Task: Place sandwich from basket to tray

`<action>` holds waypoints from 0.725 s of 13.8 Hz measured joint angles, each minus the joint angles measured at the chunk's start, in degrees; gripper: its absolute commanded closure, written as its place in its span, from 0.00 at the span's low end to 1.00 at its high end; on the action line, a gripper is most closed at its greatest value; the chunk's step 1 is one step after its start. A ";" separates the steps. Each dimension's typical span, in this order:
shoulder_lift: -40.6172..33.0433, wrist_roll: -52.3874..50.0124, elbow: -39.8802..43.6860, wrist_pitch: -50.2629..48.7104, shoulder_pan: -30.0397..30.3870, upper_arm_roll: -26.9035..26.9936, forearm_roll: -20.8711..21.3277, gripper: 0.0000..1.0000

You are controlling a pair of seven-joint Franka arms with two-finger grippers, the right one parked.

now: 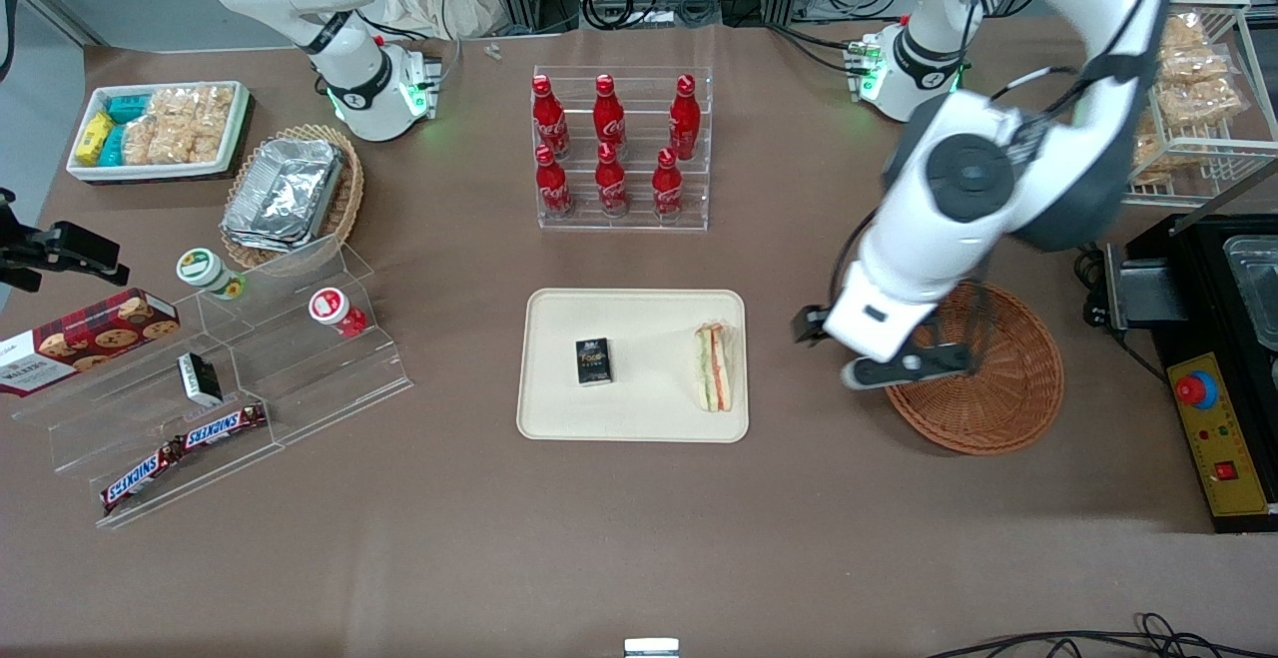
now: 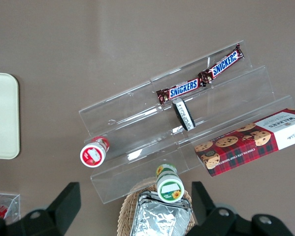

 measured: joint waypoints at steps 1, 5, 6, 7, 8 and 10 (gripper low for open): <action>-0.84 3.01 1.88 -4.43 1.65 0.05 -0.86 0.00; -6.19 13.62 5.48 -17.44 8.39 0.24 -4.09 0.00; -7.95 14.68 5.48 -19.81 9.38 0.59 -4.23 0.00; -9.70 15.39 5.46 -21.74 9.68 1.68 -4.40 0.00; -11.31 15.70 5.41 -23.17 9.64 3.08 -4.83 0.00; -14.26 16.03 4.76 -24.46 9.50 5.77 -6.26 0.00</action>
